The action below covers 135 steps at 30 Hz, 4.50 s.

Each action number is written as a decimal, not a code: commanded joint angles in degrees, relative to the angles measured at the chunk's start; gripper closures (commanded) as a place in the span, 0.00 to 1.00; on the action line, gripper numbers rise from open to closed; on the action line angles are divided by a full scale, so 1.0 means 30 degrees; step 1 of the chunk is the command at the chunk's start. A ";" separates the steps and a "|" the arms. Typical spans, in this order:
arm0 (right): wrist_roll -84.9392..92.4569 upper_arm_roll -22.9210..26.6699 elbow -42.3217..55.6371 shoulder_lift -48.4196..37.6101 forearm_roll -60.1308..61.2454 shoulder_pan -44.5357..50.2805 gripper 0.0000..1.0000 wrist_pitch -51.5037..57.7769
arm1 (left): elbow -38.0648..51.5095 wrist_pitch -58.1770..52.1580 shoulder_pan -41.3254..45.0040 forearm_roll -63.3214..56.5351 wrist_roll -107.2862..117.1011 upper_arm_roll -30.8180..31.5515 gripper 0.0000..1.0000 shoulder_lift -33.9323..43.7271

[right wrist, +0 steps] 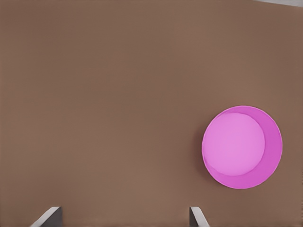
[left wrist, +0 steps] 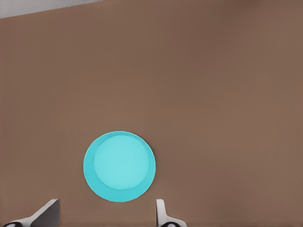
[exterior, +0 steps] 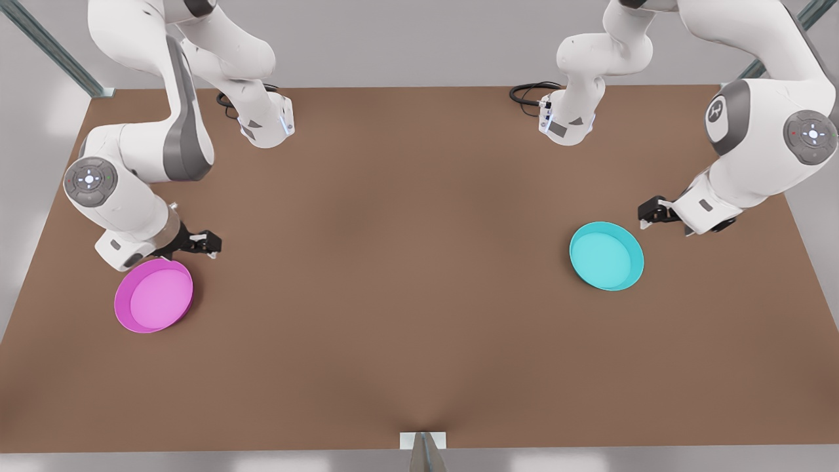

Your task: Flip the blue plate over with the left arm, and stack the pink plate on top of the blue plate with the right arm

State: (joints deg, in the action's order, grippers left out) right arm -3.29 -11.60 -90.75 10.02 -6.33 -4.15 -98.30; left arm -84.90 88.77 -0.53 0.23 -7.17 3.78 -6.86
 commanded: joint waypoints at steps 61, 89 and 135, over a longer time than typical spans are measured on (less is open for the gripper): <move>-0.0192 -0.0031 0.1833 0.1698 -0.0205 -0.2746 0.00 0.0540 | -0.9492 1.0781 -0.8906 0.9797 -1.3138 -0.0146 0.60 -0.8670; -0.0221 -0.0001 0.1891 0.1698 -0.0293 -0.2863 0.00 0.0394 | -0.9463 1.0752 -0.8876 0.9739 -1.3109 -0.0146 0.74 -0.8846; -0.0163 0.0057 0.1921 0.1786 -0.0293 -0.2980 0.00 0.0335 | 0.1258 -0.1141 0.3045 -0.8451 0.5082 -0.0175 0.79 -0.8641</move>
State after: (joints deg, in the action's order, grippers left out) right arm -3.78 -11.42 -84.99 15.39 -7.21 -13.15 -97.29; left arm -80.89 84.54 9.82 -23.29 9.17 3.29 -32.78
